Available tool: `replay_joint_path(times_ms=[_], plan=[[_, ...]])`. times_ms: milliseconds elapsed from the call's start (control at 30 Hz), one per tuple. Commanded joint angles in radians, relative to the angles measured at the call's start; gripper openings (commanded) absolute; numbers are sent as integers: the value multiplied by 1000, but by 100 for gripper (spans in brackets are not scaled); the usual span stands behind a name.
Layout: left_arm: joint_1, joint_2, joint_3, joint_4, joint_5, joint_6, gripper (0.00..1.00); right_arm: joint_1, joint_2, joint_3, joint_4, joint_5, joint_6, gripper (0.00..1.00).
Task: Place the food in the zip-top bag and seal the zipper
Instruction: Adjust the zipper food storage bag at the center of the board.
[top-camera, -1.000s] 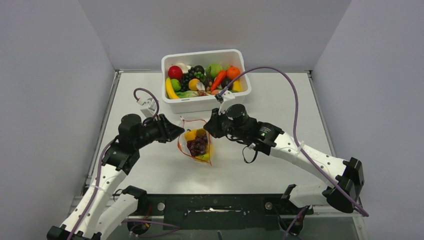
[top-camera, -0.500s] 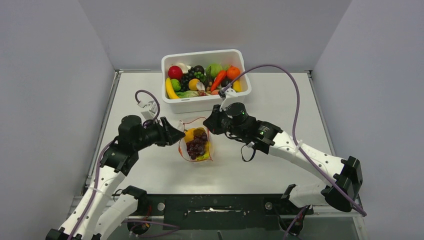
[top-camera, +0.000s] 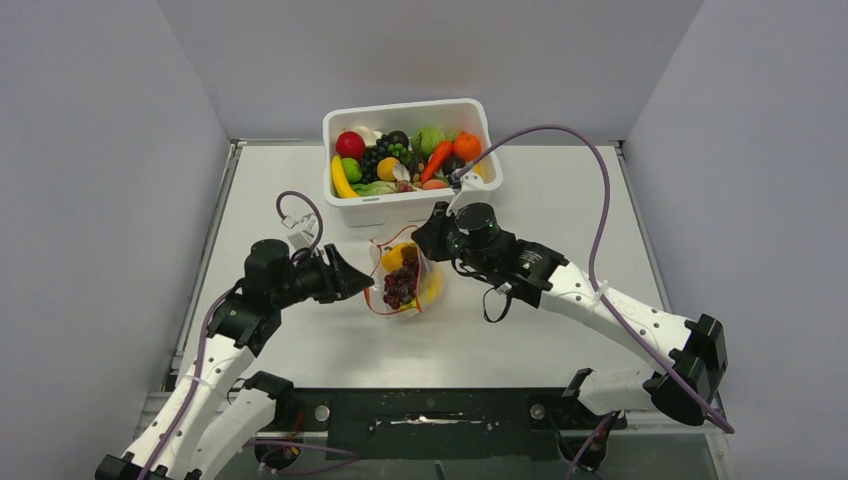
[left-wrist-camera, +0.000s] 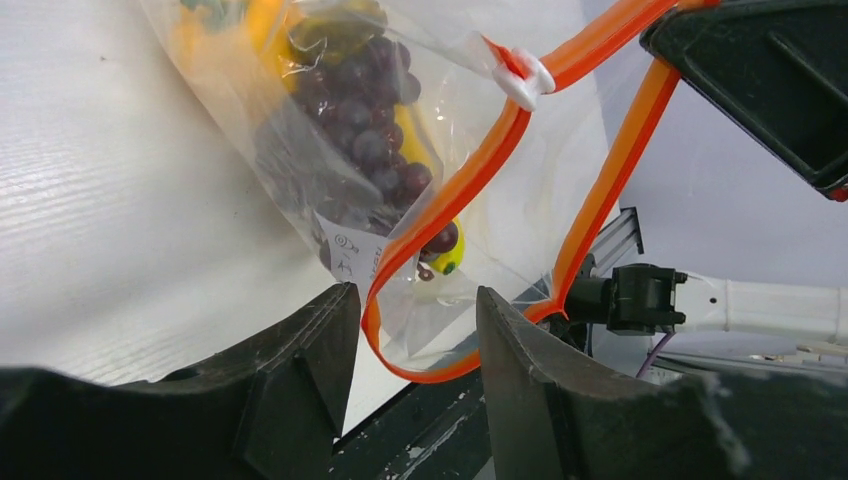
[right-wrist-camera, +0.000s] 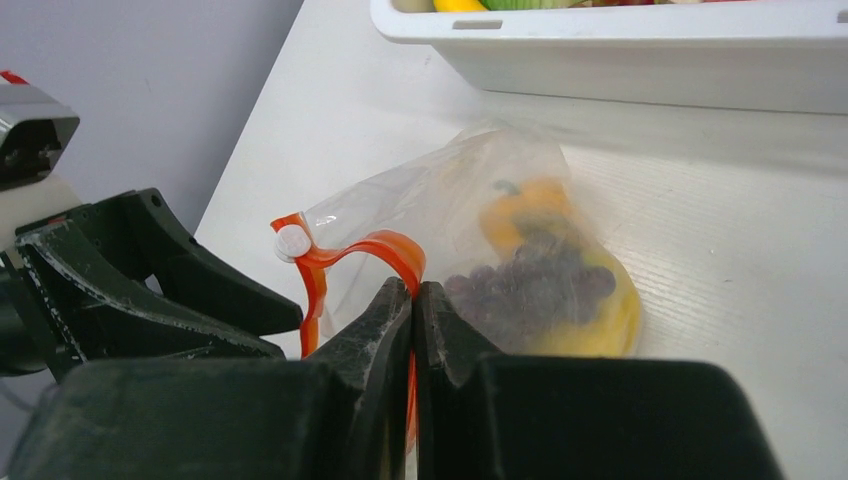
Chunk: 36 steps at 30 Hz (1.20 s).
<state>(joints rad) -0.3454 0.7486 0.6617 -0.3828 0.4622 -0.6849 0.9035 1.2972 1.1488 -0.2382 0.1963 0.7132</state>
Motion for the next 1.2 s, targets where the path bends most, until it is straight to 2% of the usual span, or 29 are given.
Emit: replay_joint_path(times_ms=[0,167,433,500,533,633,667,800,900,1067,1167], plan=[[-4,-15,-1,61,16,-14,46,-12,-52,12,108,61,29,0],[-5,-5,-78,108,15,-33,46,-17,-58,1,121,63,34,0],[-4,13,-189,380,85,-174,45,-22,-63,-13,134,57,41,0],[-5,32,-193,396,85,-183,37,-25,-65,-17,135,56,42,0],[-4,39,-189,392,84,-182,31,-28,-66,-19,135,53,42,0],[-4,43,-165,358,77,-166,2,-36,-71,-30,133,46,36,0],[-5,35,-153,339,66,-156,0,-38,-74,-36,135,39,27,0],[-3,-22,-85,303,48,-136,0,-50,-87,-78,140,20,-11,0],[-3,-78,-39,335,43,-149,0,-62,-113,-107,148,-6,-25,2],[-4,-127,-22,408,50,-169,0,-69,-138,-148,198,-92,-55,2],[-3,-125,-19,398,57,-133,0,-71,-125,-171,223,-146,-57,1]])
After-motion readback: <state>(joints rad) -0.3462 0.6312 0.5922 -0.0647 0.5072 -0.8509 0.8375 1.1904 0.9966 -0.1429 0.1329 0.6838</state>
